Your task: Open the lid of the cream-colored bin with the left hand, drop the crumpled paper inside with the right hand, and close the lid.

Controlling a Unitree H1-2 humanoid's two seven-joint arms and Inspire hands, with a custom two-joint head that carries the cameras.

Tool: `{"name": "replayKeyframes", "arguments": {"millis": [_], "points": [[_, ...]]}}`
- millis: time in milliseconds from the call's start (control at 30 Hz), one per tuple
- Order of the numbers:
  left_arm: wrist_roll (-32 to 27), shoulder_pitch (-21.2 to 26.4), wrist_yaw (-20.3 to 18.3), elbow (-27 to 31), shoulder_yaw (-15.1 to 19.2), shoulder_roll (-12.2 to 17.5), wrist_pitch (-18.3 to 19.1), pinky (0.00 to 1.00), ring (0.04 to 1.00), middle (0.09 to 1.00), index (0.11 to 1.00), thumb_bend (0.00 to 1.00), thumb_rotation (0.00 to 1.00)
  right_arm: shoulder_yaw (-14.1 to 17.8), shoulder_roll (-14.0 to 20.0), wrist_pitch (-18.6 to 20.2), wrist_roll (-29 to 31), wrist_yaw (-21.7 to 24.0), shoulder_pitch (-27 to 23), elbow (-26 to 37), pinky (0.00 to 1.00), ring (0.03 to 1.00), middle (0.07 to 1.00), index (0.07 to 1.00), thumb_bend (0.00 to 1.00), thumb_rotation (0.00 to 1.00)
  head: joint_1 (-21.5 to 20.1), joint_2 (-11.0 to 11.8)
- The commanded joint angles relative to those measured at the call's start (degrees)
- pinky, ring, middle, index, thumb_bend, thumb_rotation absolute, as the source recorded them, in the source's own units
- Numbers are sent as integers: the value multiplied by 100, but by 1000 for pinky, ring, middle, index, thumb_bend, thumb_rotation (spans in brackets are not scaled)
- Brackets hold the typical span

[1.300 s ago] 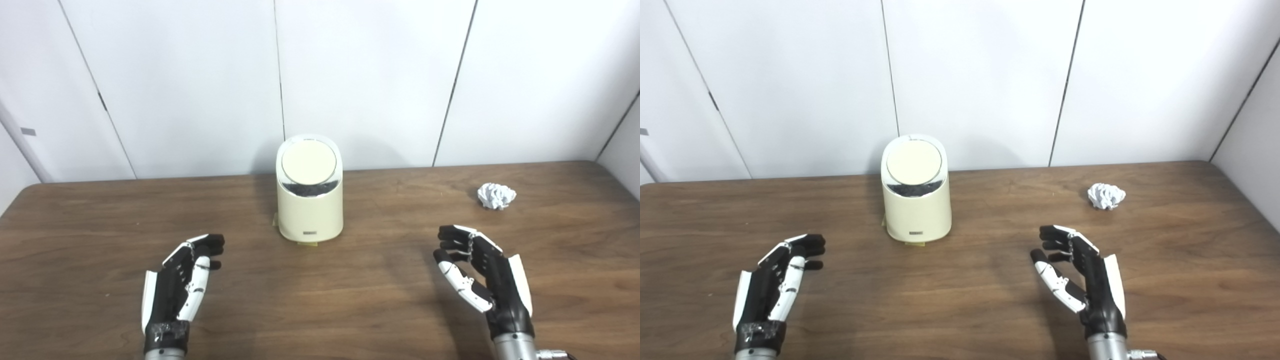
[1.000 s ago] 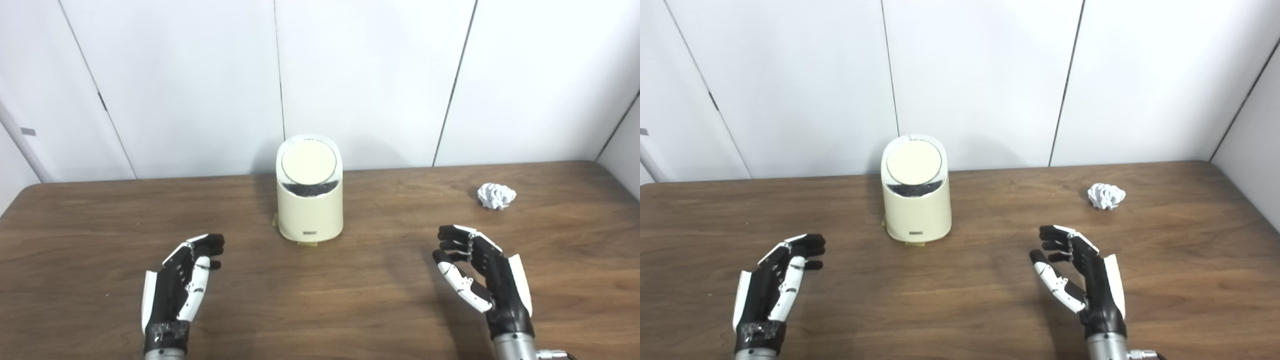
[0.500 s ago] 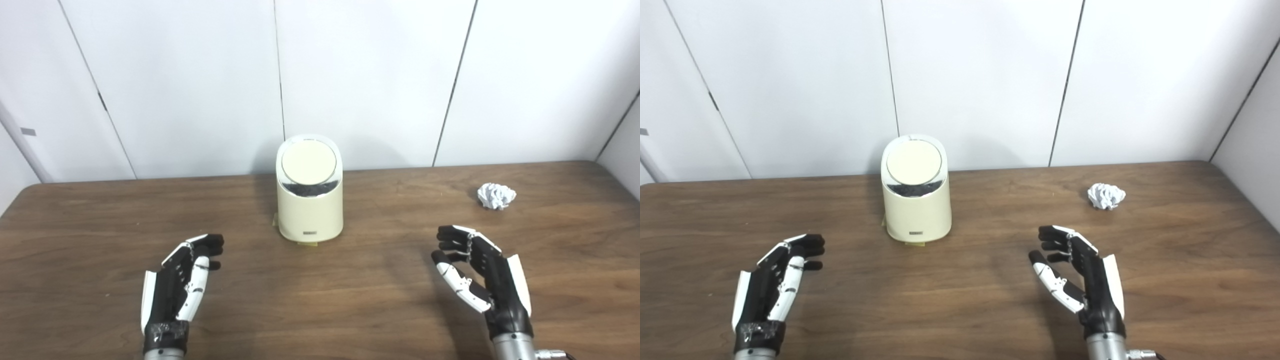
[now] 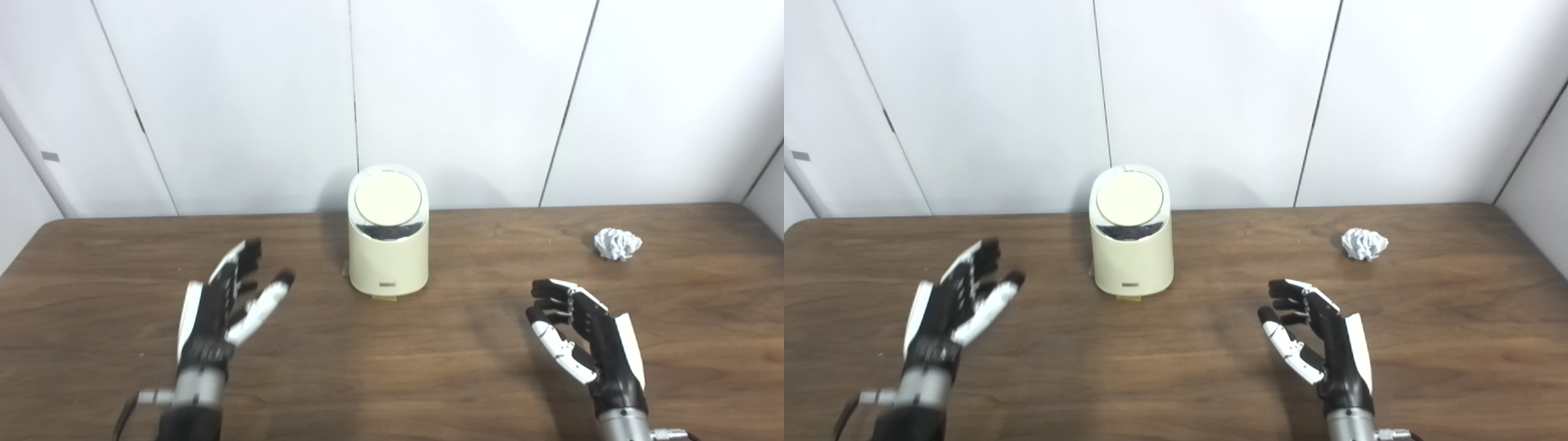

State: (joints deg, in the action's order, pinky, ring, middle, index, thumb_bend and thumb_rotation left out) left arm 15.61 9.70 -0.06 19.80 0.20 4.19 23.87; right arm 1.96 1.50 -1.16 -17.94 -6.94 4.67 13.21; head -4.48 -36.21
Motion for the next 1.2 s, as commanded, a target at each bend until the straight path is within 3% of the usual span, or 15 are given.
{"name": "replayKeyframes", "arguments": {"millis": [0,300,567,700,800,933,1167], "points": [[122,443,11,14,-81,-91,202,865,931,937,974,879,529,15,-3,-135,4,-90,-153,80,571,662,684,672,255,458,-6,-3],[997,1354,-319,-675,-67,-426,304,859,968,997,1000,948,516,-41,-1,-188,-204,-174,-179,31,570,657,675,668,271,545,-6,0],[2124,1908,-1180,-1057,409,-1097,305,798,962,1000,1000,1000,497,-111,42,-251,-243,-228,-213,-42,566,653,670,662,258,547,-19,23],[2471,2085,-1304,-1204,556,-1339,304,774,947,1000,1000,990,412,-132,49,-309,-295,-283,-221,-96,569,651,668,660,266,552,-31,28],[2570,2200,-1204,-1395,432,-1304,304,785,961,1000,1000,978,399,-142,42,-319,-326,-310,-221,-114,566,648,664,657,261,552,-35,35],[2603,2394,-1116,-1672,371,-1271,302,911,999,1000,1000,989,417,-152,18,-263,-336,-313,-219,-105,578,652,668,660,276,582,-37,46],[2744,2638,-986,-2027,153,-1133,303,963,1000,1000,1000,1000,468,-186,-2,-264,-343,-322,-240,-125,569,654,674,664,257,554,-68,68]]}}
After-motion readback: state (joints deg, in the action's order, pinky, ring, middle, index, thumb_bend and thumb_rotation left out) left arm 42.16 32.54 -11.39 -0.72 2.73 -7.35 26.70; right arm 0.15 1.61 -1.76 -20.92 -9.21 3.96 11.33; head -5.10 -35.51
